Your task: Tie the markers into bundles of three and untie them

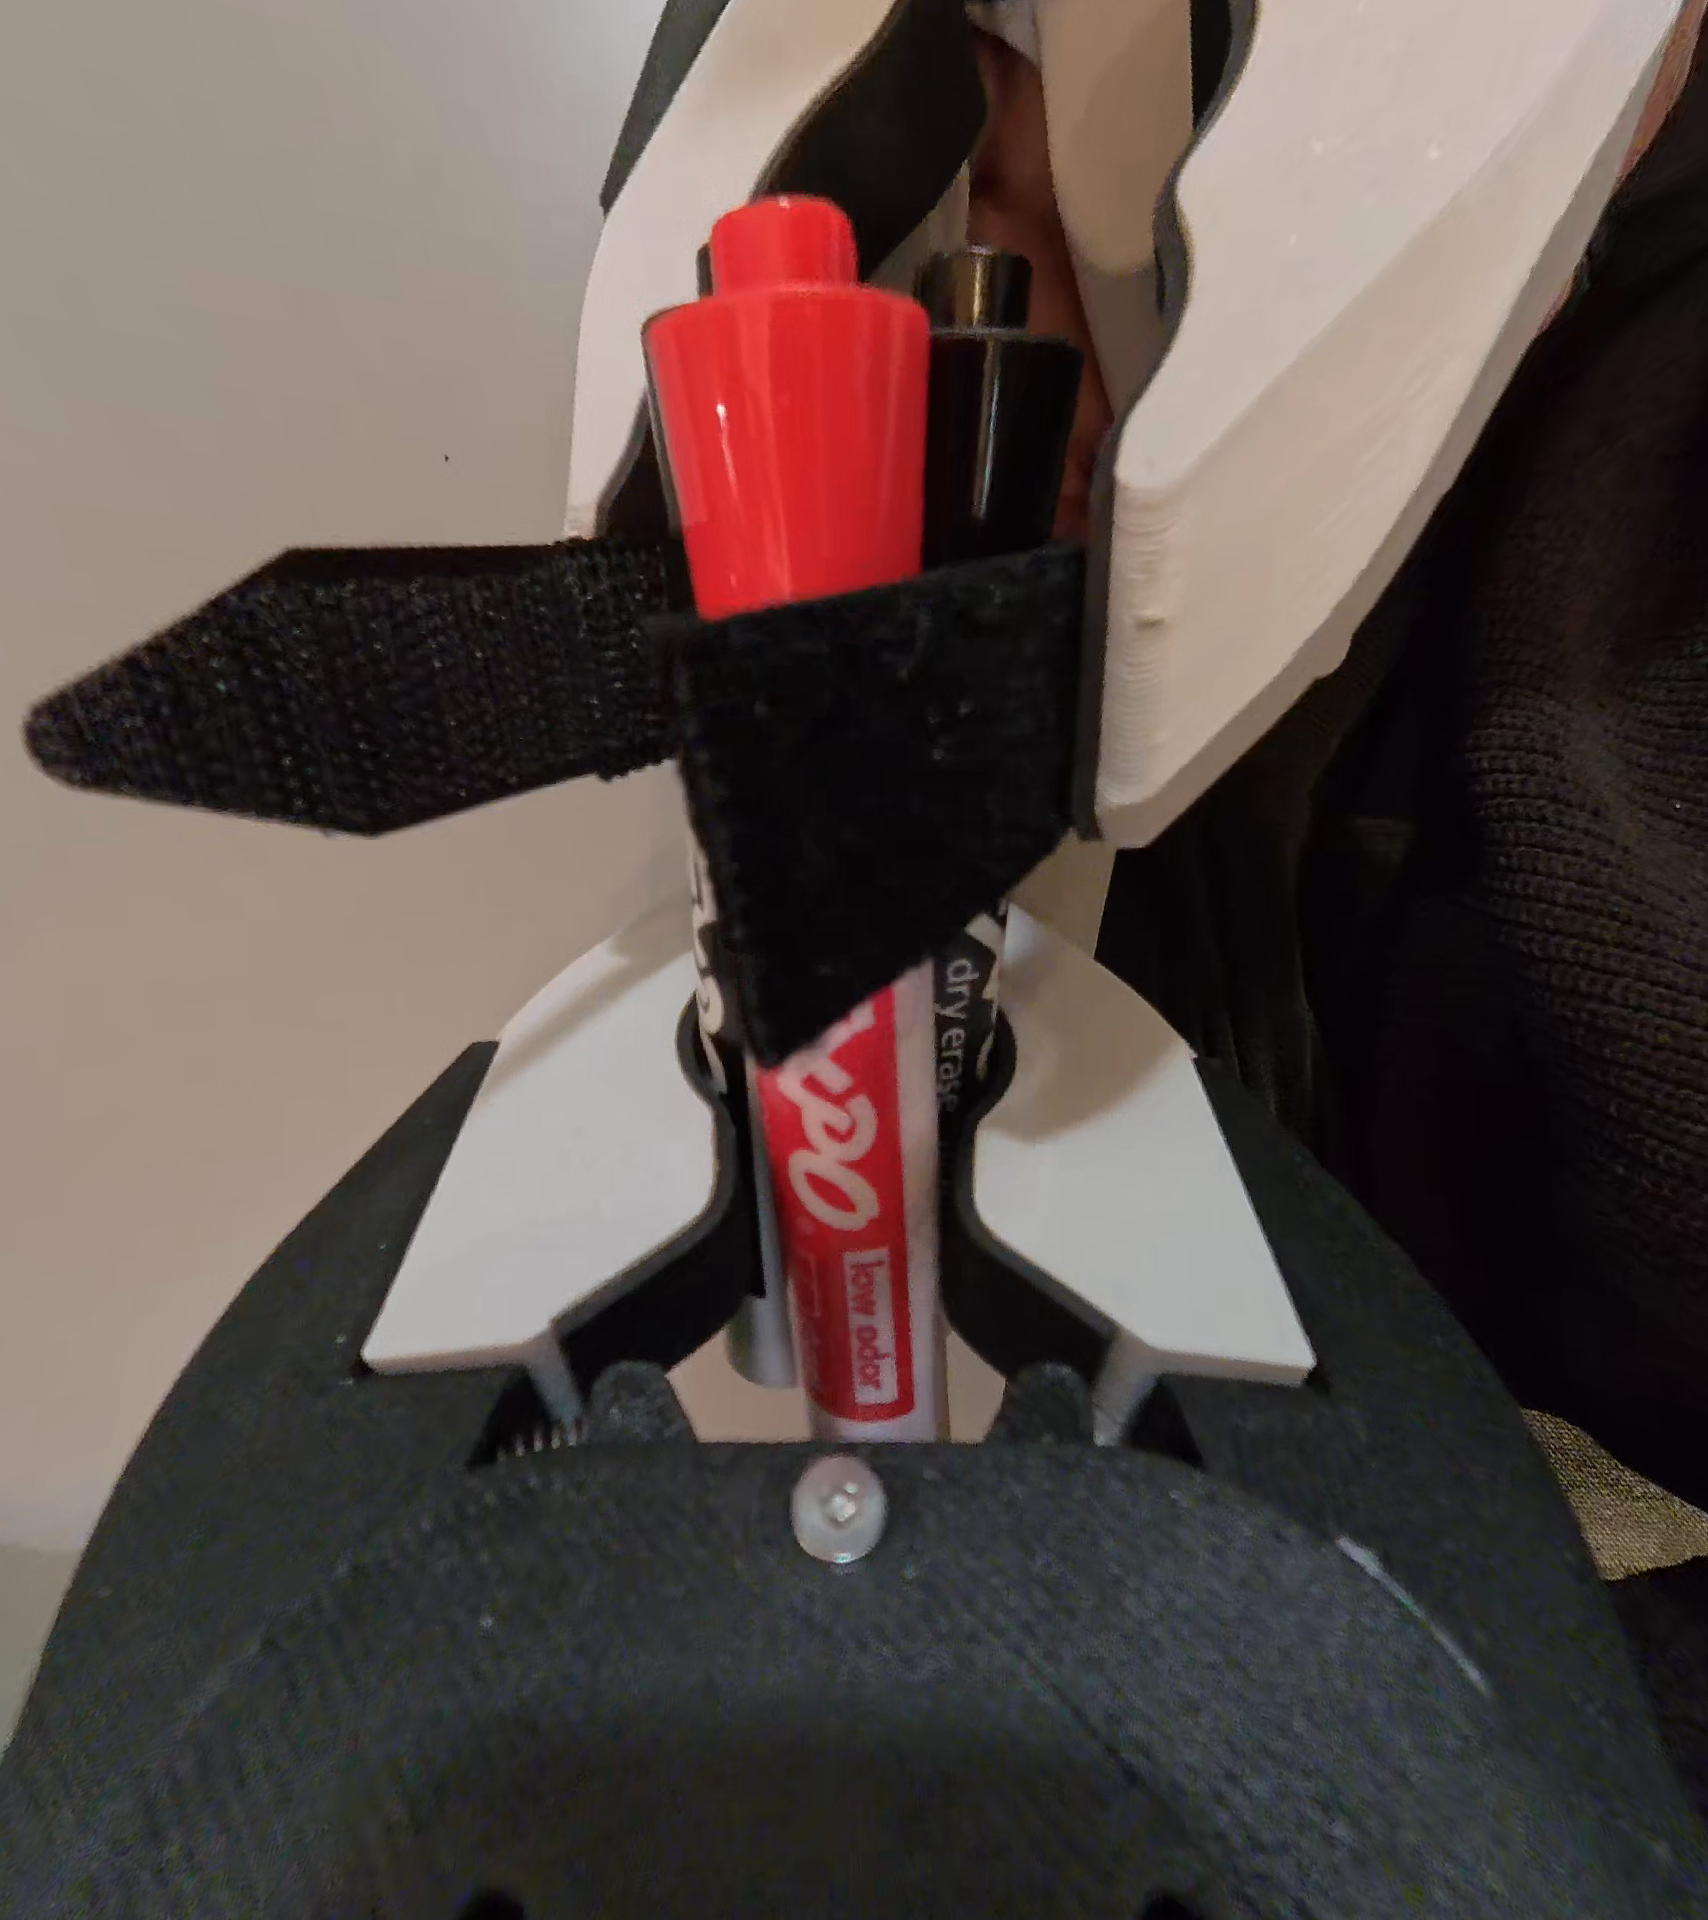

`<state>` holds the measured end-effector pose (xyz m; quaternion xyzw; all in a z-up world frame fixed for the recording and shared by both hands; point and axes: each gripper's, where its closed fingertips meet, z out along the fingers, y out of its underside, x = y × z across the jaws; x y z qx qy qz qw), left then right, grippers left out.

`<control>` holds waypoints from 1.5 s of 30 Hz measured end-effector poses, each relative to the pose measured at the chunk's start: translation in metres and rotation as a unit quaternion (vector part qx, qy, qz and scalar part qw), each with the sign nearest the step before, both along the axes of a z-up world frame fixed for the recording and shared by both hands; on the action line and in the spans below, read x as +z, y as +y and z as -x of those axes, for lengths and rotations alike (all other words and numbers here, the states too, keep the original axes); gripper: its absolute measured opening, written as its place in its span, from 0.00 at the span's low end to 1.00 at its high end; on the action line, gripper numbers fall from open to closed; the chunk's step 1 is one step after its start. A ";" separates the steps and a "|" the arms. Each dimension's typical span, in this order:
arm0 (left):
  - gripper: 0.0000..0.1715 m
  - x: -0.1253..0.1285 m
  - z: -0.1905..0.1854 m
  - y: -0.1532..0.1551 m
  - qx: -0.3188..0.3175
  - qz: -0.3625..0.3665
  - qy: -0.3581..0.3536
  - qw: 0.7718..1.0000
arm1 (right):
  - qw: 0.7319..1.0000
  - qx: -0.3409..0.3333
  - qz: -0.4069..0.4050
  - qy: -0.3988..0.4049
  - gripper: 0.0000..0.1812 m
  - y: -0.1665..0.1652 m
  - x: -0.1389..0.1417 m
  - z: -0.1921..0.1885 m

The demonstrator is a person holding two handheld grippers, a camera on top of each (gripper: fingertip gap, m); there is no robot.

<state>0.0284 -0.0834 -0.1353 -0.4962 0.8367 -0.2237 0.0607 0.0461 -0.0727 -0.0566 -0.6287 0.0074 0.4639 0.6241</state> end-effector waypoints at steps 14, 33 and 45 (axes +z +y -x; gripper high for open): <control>0.25 -0.006 0.002 0.000 -0.002 -0.013 0.017 1.000 | 0.997 0.012 0.018 -0.072 0.28 0.000 -0.006 0.001; 0.26 -0.023 0.003 -0.006 -0.013 -0.028 0.049 0.998 | 0.985 0.042 0.085 -0.142 0.23 -0.005 -0.023 -0.001; 0.25 -0.026 0.002 -0.004 -0.016 -0.044 0.047 0.998 | 0.986 0.049 0.112 -0.112 0.25 -0.006 -0.026 -0.001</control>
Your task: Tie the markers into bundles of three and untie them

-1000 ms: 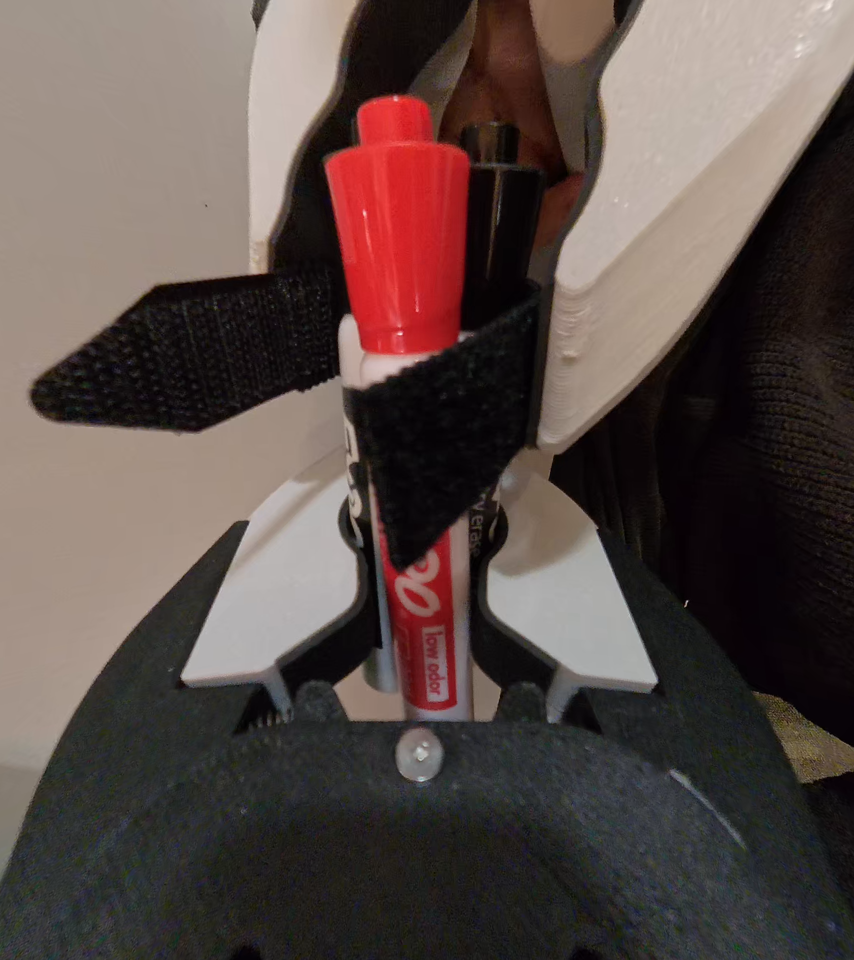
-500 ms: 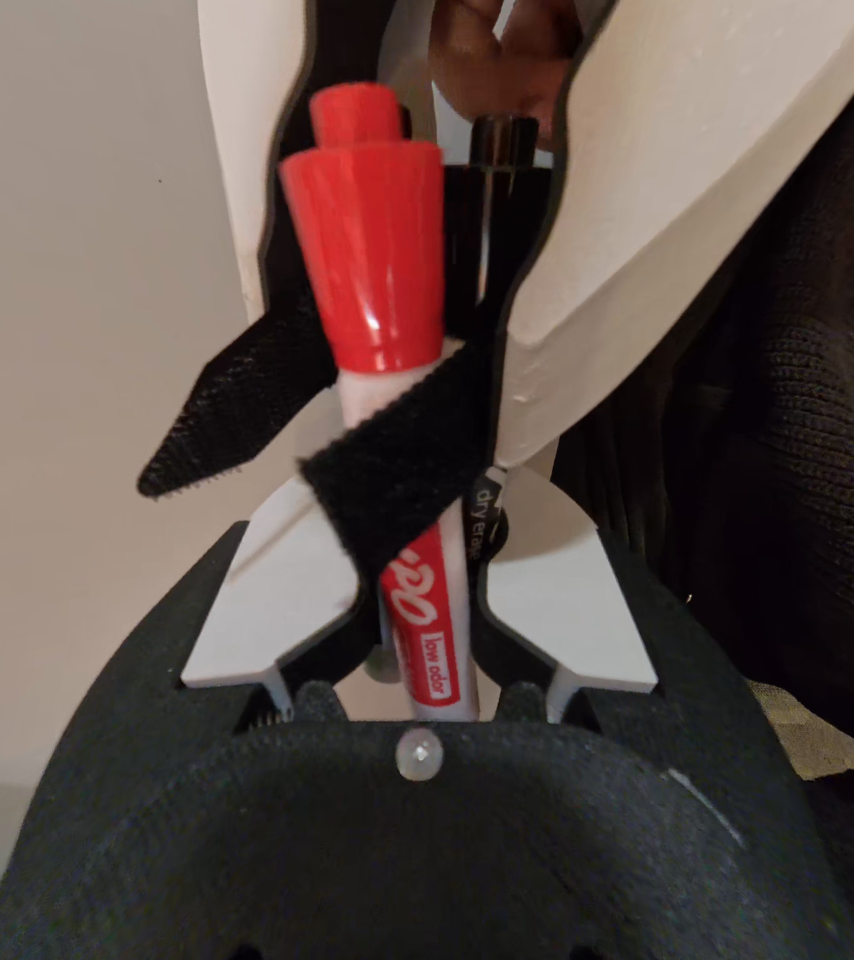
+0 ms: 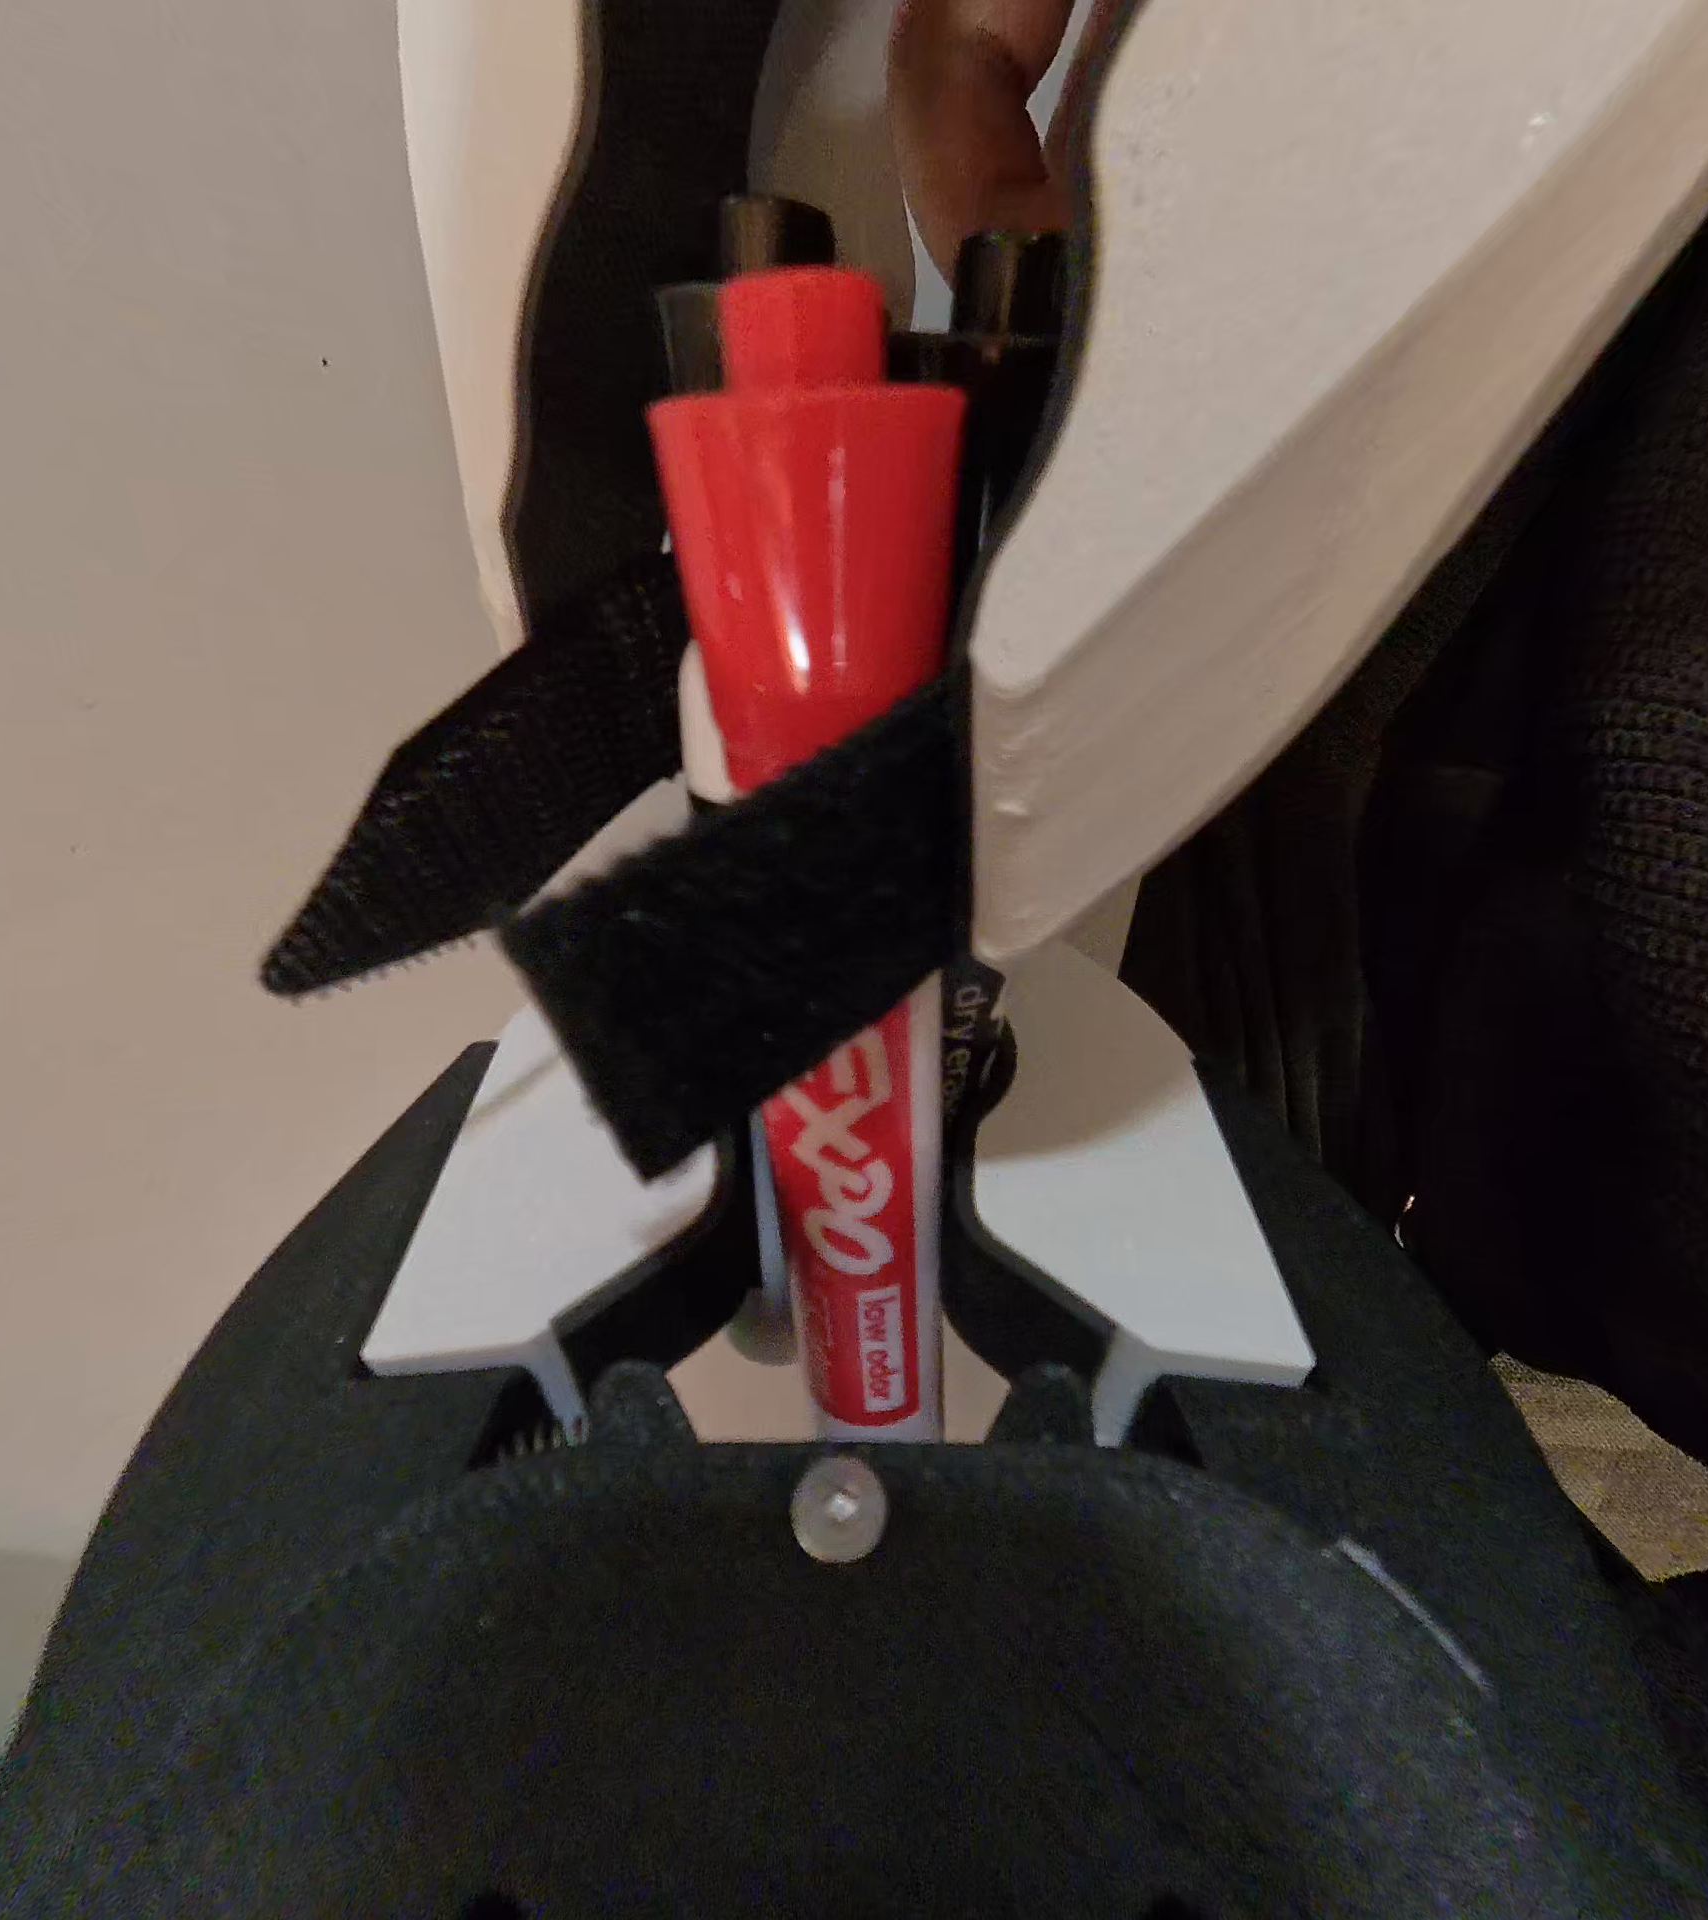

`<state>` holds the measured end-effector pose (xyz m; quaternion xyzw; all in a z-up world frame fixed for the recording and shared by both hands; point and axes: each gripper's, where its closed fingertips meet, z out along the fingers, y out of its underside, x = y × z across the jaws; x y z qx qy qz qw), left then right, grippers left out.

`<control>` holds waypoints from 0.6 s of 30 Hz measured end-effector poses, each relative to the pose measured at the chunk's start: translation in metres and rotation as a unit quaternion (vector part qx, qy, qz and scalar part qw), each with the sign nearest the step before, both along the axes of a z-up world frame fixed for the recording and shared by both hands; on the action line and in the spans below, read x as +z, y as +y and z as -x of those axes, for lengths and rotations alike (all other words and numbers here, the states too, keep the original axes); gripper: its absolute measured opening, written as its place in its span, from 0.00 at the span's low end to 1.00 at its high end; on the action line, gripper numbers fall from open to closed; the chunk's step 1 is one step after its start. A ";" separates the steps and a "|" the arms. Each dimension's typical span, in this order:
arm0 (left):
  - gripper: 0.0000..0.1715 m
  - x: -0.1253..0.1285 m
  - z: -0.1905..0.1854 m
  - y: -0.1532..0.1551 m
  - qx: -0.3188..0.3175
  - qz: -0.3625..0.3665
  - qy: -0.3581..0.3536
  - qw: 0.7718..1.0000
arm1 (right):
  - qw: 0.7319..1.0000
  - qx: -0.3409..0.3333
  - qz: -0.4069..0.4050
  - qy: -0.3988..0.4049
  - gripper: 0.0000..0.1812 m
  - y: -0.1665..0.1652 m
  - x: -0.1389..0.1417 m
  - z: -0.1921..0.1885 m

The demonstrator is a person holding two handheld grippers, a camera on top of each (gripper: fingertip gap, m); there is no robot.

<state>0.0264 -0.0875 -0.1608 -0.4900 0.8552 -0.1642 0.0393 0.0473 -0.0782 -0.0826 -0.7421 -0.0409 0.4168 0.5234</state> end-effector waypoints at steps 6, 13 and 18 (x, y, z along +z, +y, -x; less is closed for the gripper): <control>0.25 0.000 0.004 0.010 0.004 -0.067 0.019 0.998 | 0.999 0.001 -0.002 0.040 0.21 0.001 -0.001 -0.001; 0.25 0.006 0.010 0.018 0.015 -0.104 0.031 0.994 | 0.987 0.007 -0.056 0.148 0.21 0.002 0.009 0.000; 0.24 0.005 0.016 0.019 0.019 -0.101 0.051 0.993 | 0.994 0.019 -0.069 0.084 0.25 0.002 0.003 0.009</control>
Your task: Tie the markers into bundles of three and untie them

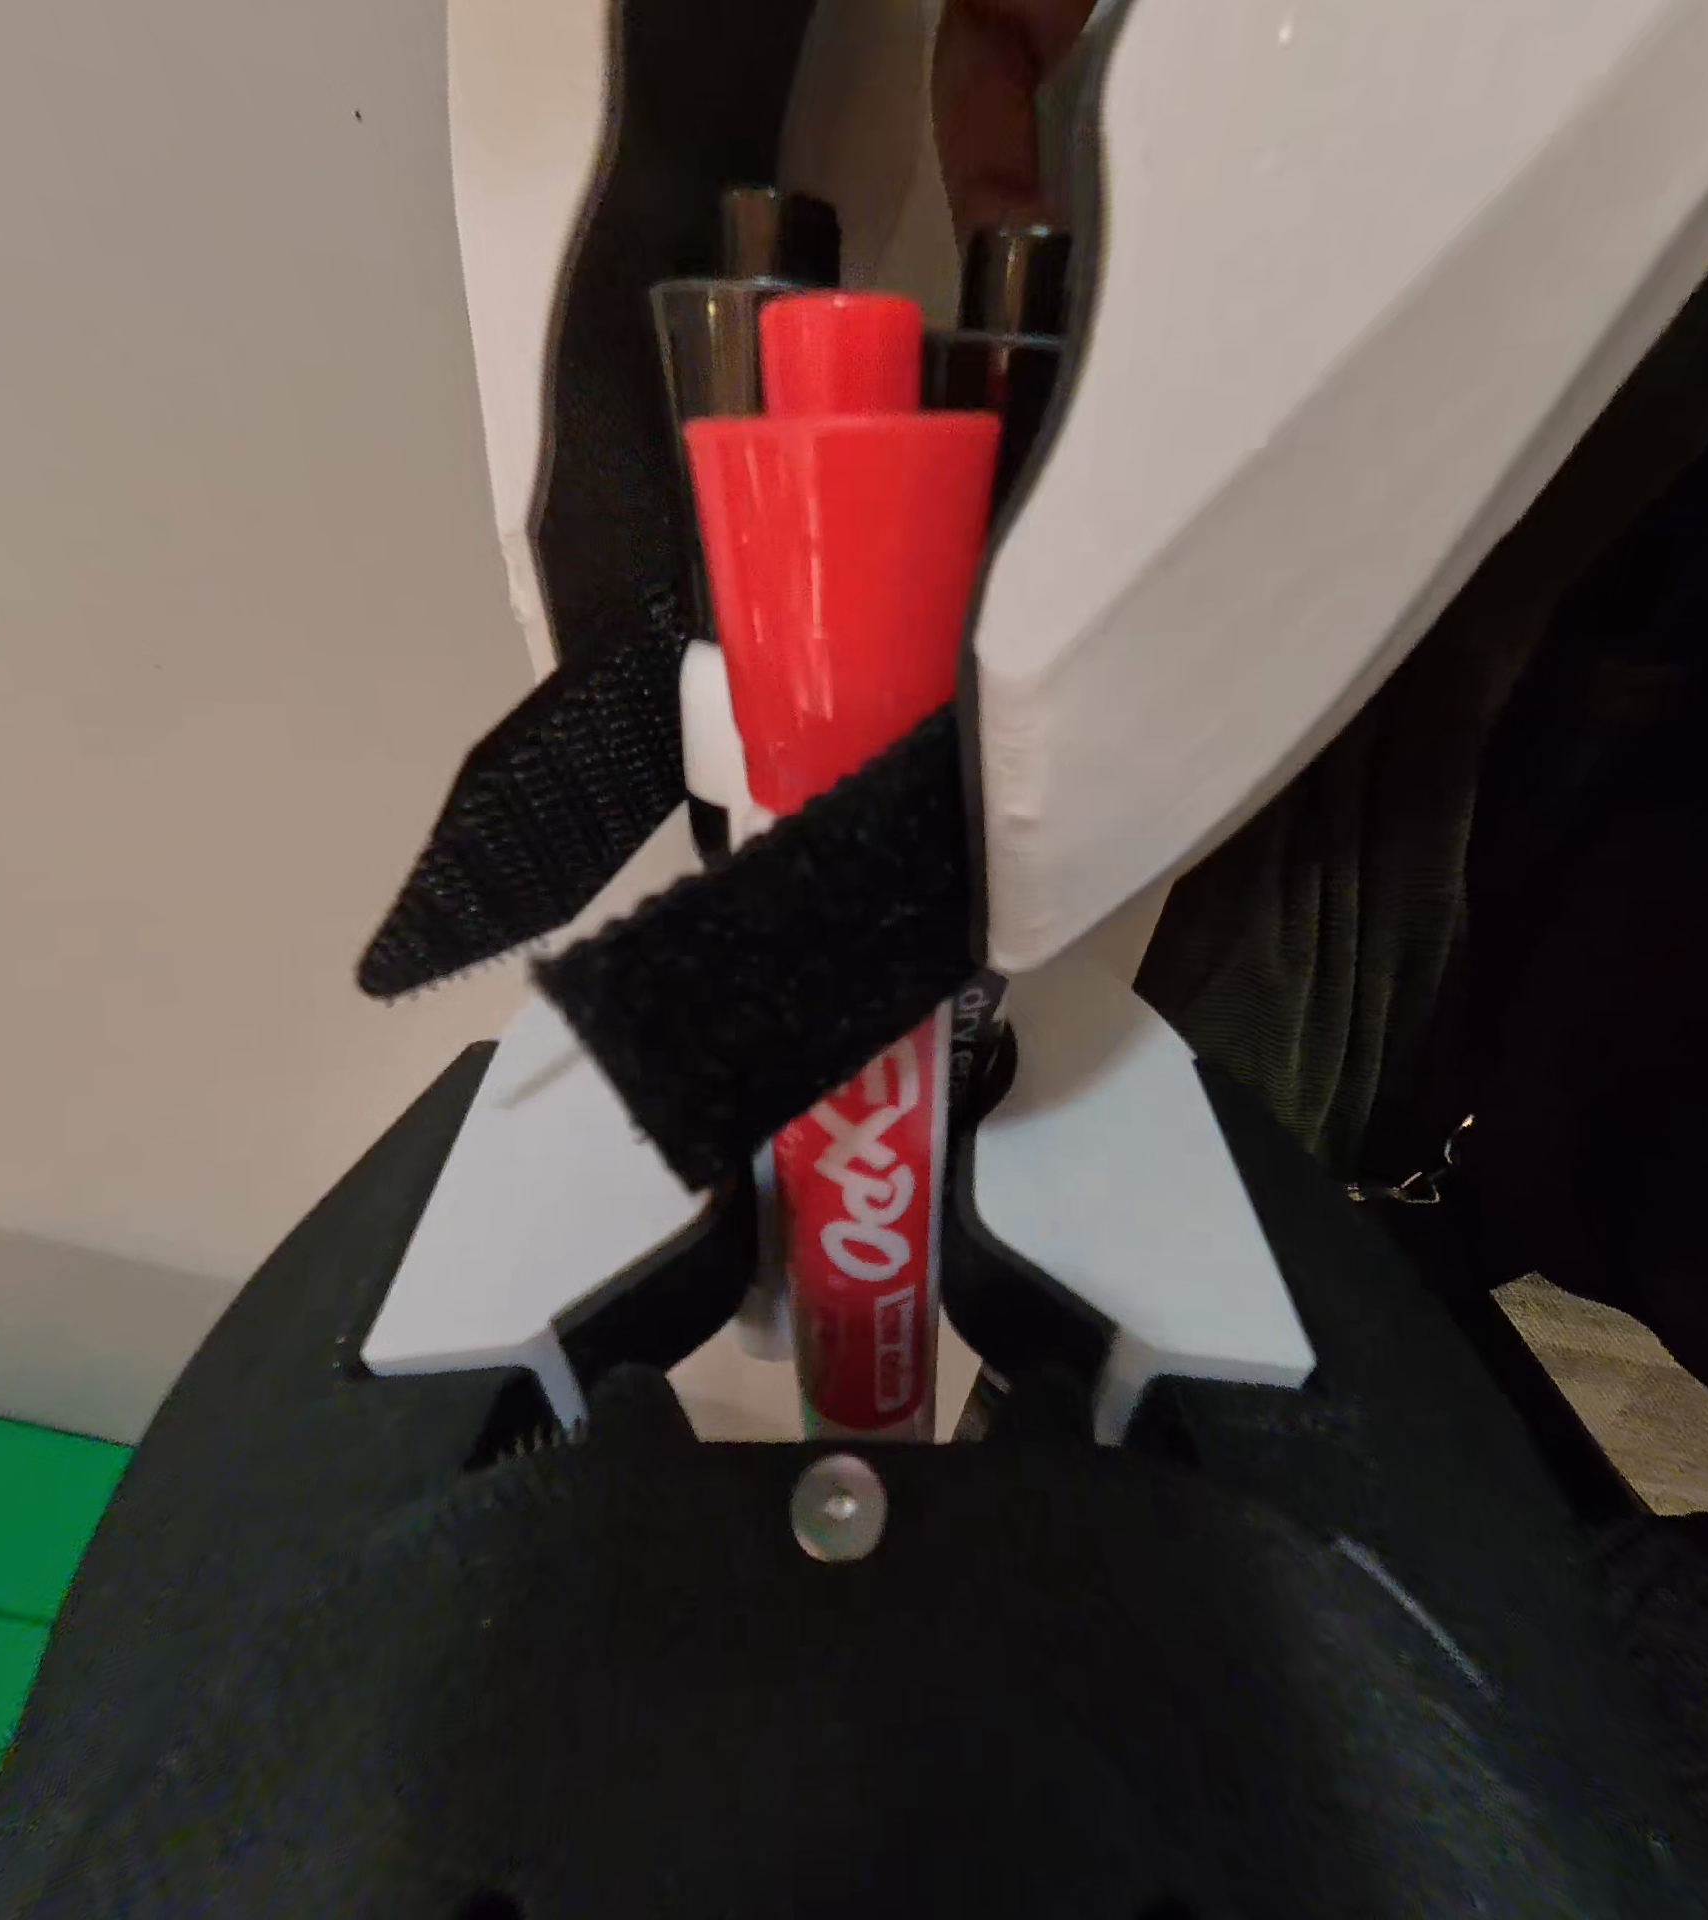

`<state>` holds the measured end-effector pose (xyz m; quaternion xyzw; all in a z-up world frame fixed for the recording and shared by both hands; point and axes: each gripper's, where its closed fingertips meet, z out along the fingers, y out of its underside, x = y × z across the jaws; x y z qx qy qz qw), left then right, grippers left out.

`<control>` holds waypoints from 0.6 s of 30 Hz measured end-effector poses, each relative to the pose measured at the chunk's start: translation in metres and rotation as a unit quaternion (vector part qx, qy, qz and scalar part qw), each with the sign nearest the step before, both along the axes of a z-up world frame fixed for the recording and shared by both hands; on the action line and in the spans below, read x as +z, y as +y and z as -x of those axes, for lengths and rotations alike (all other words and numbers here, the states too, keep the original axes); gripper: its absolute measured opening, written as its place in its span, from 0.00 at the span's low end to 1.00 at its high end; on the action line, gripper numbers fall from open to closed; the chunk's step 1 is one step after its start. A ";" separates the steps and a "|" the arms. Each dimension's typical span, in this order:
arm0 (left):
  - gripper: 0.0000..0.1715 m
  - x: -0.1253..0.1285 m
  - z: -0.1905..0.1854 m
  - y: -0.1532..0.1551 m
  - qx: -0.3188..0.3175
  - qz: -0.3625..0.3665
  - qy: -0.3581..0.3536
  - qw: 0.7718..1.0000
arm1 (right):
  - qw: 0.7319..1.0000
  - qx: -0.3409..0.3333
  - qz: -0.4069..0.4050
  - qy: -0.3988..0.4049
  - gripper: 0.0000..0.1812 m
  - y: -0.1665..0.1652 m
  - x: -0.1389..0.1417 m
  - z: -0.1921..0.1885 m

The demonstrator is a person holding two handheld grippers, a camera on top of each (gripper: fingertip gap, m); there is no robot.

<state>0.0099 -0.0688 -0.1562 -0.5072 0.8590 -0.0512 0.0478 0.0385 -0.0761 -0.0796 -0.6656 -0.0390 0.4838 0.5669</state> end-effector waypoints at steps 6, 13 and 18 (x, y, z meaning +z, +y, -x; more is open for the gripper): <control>0.25 0.000 0.003 -0.002 0.005 0.000 0.011 1.000 | 1.000 -0.003 -0.003 0.012 0.24 -0.001 -0.001 0.001; 0.25 0.003 0.008 -0.001 0.014 0.000 0.021 1.000 | 0.998 -0.014 -0.026 0.048 0.24 -0.002 0.005 0.000; 0.25 0.005 0.011 0.001 0.020 -0.005 0.028 0.999 | 0.998 -0.021 -0.031 0.053 0.24 -0.001 0.006 -0.002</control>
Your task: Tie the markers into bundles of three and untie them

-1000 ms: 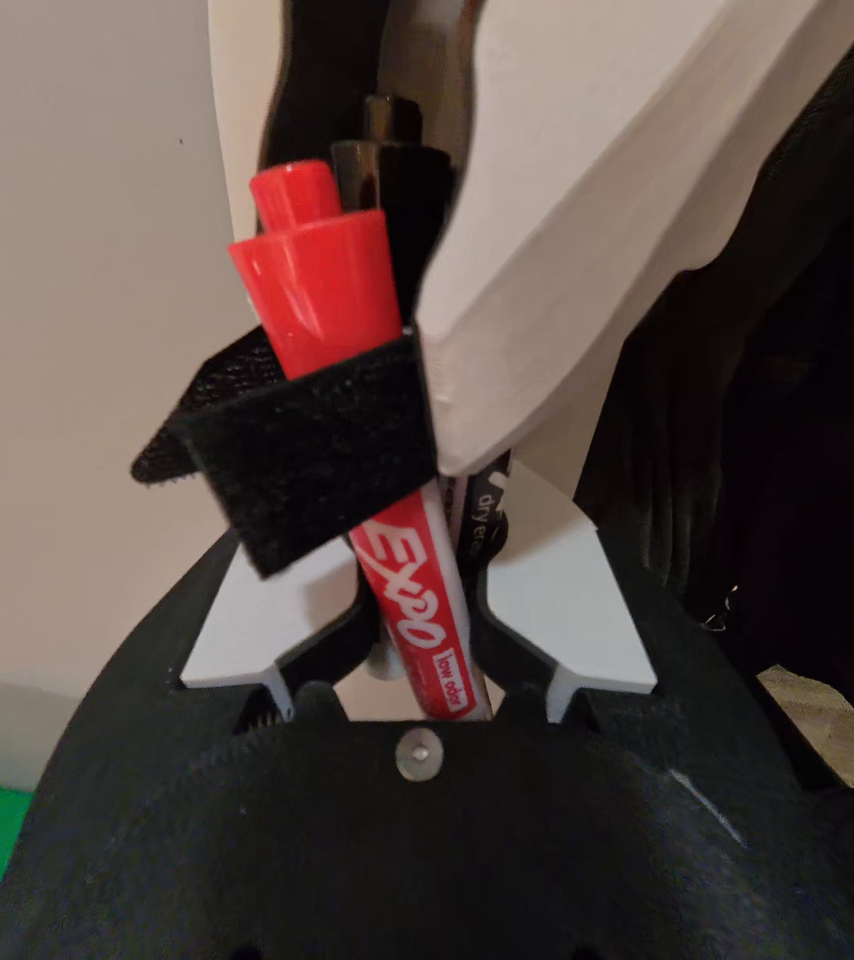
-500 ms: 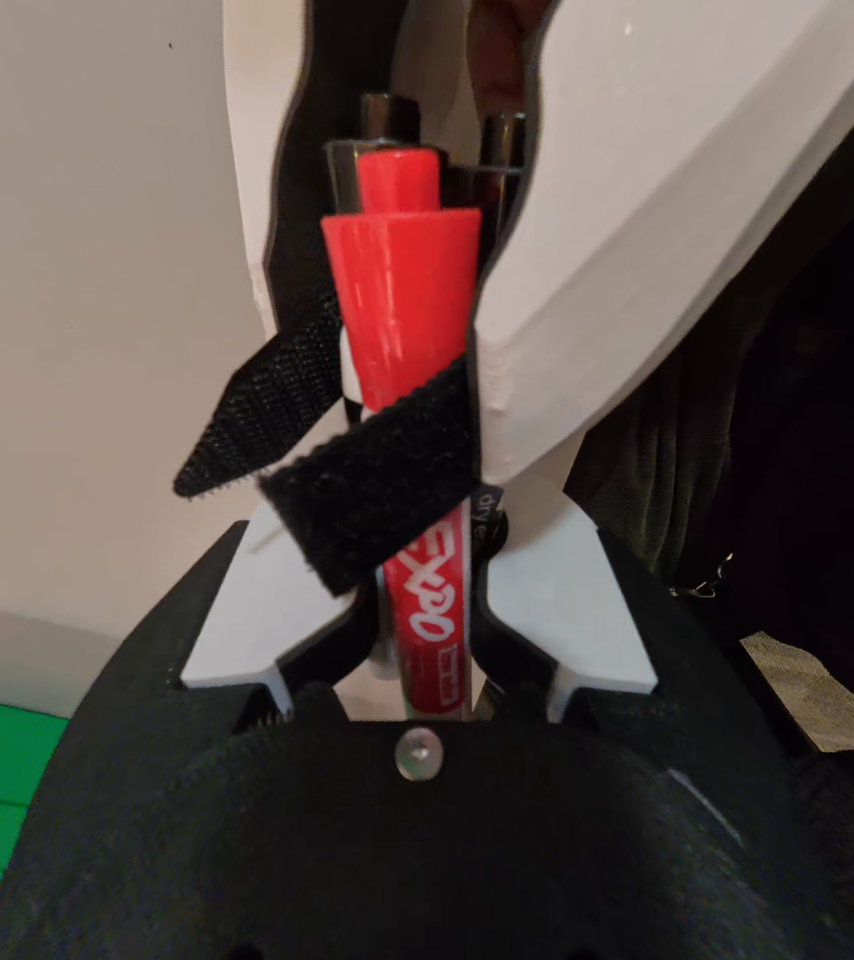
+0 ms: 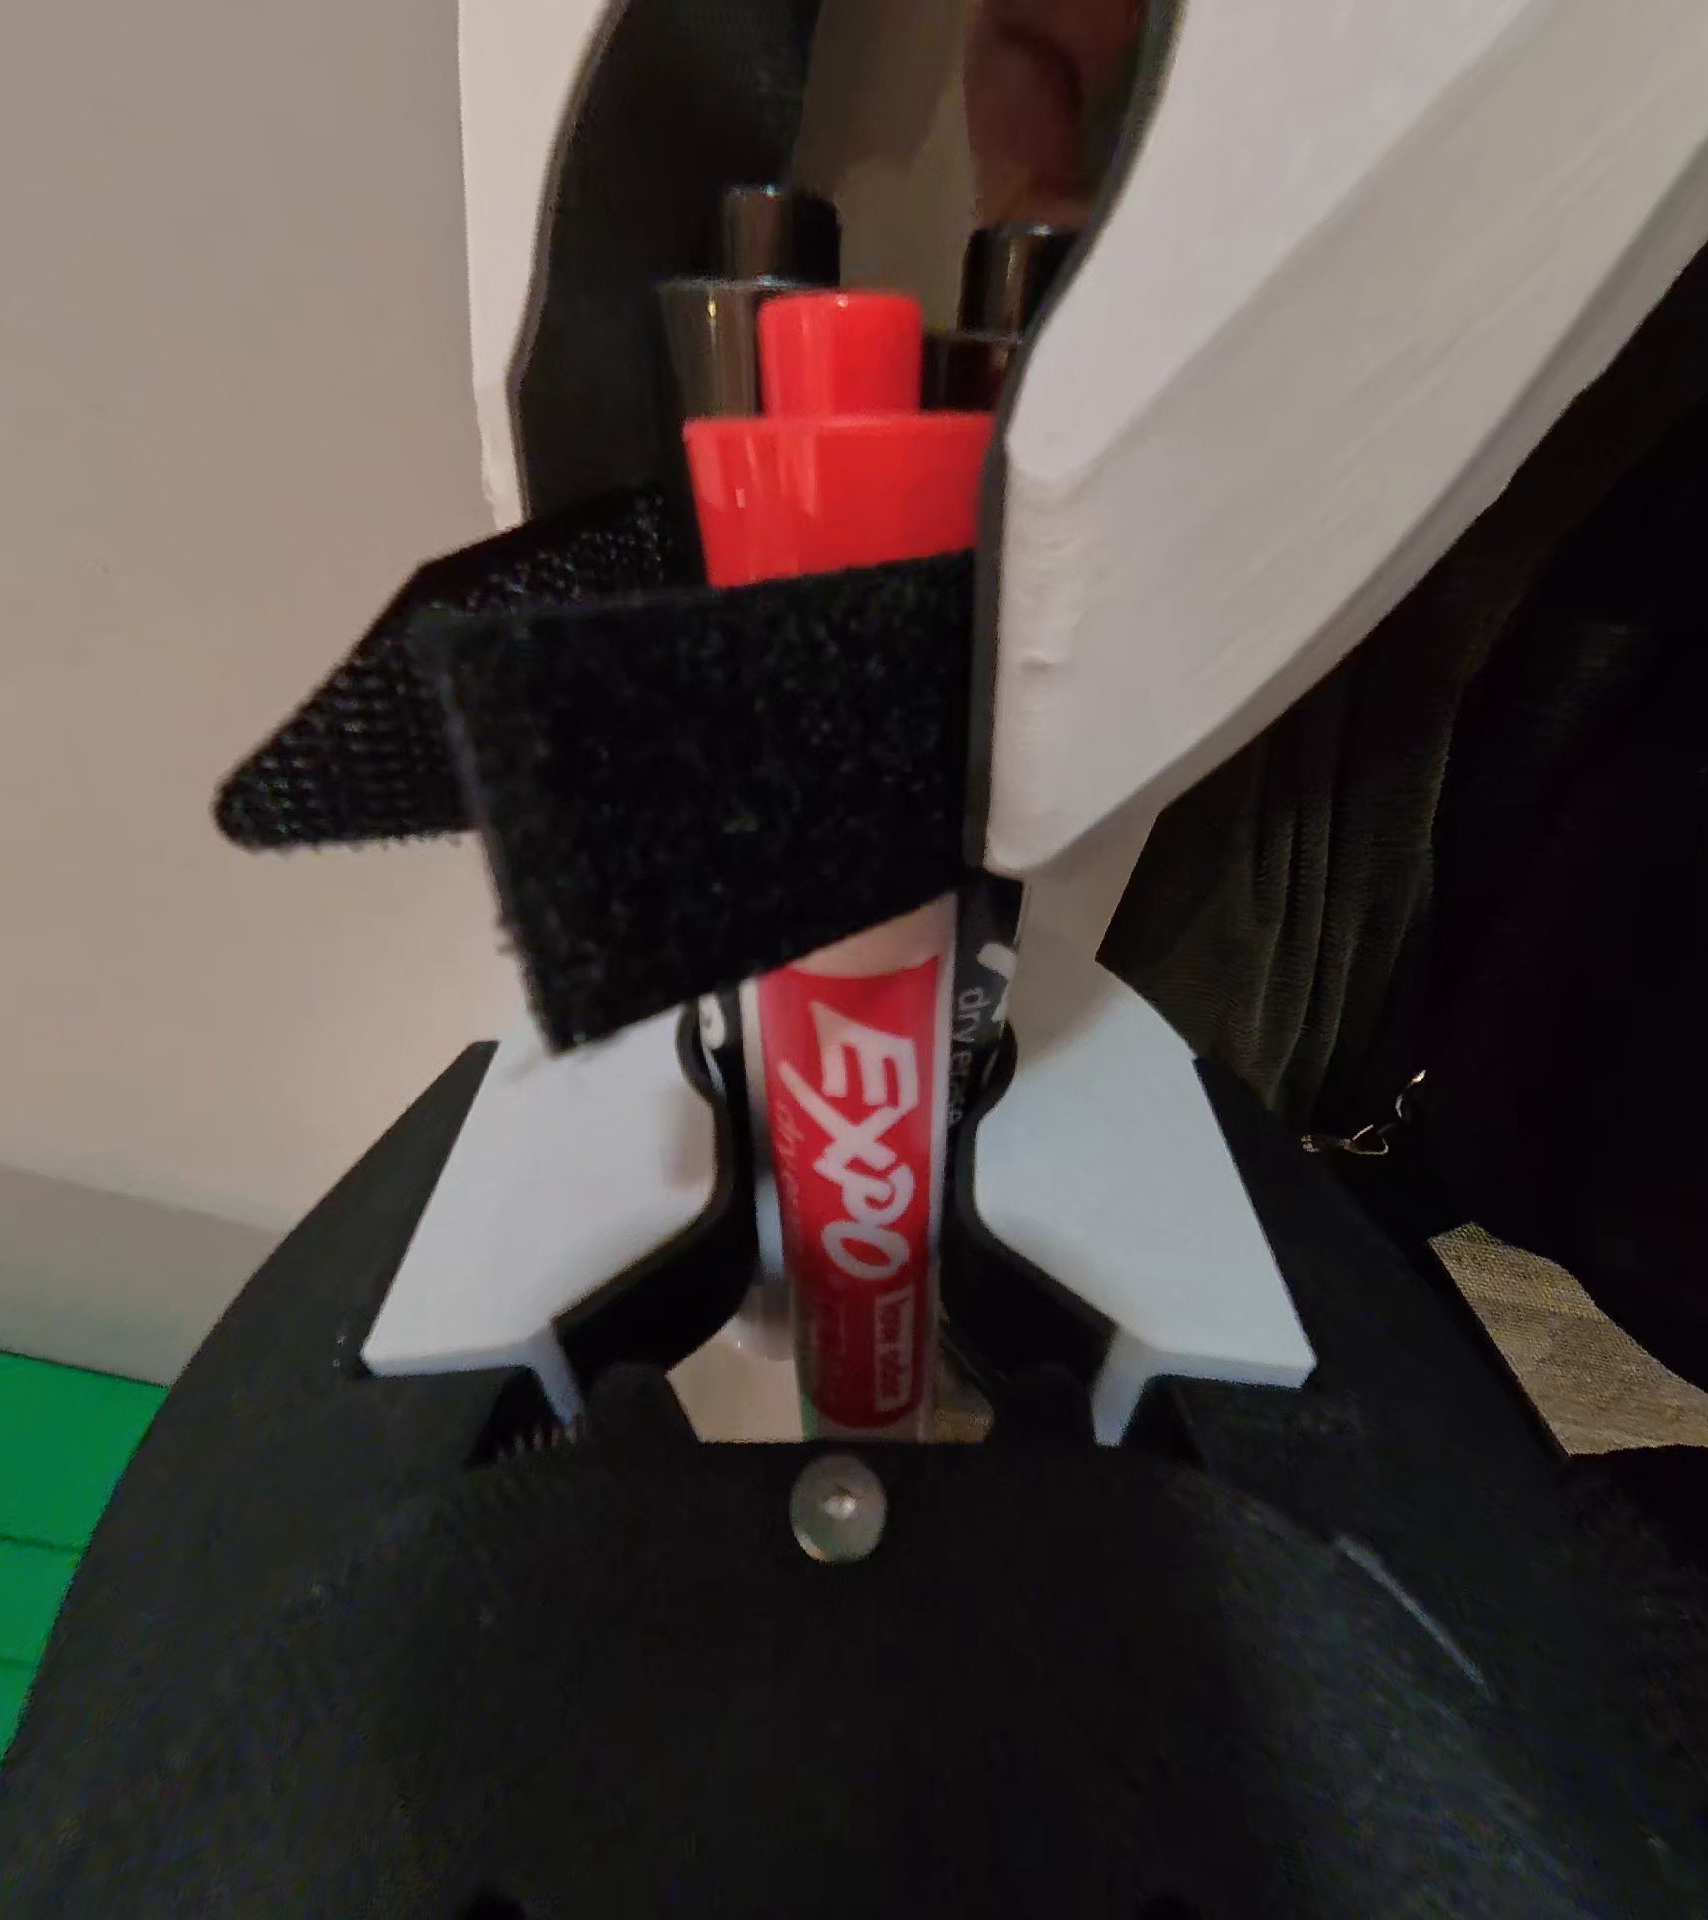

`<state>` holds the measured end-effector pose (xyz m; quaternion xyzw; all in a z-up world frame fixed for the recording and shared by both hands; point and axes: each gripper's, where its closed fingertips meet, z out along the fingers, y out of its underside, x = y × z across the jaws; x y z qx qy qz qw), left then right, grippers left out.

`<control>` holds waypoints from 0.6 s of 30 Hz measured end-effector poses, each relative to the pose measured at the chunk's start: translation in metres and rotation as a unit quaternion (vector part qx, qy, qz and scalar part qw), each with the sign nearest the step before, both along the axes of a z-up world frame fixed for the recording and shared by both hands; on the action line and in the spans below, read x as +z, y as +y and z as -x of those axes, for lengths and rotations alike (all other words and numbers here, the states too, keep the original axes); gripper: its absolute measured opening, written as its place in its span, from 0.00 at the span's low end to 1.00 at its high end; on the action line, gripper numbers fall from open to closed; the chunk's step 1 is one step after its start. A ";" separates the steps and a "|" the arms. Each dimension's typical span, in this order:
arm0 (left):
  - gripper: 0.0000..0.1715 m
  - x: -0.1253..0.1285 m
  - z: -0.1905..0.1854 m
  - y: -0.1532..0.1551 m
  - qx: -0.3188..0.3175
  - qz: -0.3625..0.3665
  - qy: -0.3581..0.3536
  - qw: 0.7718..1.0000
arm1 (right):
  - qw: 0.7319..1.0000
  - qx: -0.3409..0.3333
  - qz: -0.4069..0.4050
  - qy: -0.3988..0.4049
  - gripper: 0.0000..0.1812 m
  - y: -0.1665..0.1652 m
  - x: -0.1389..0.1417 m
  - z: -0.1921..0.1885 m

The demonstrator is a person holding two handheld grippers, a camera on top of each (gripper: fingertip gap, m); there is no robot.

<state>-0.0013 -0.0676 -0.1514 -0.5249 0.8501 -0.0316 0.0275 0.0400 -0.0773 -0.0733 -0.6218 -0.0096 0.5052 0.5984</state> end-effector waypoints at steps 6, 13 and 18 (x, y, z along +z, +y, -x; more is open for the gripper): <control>0.26 -0.001 0.003 0.001 0.005 -0.002 0.009 1.000 | 1.000 0.005 0.008 -0.025 0.25 0.001 -0.002 0.002; 0.25 -0.003 0.004 0.001 0.006 0.000 0.015 1.000 | 0.999 0.007 0.018 -0.048 0.26 0.001 -0.004 0.002; 0.25 -0.004 0.005 0.000 0.006 0.000 0.017 1.000 | 0.999 0.004 0.023 -0.021 0.26 0.002 -0.001 -0.001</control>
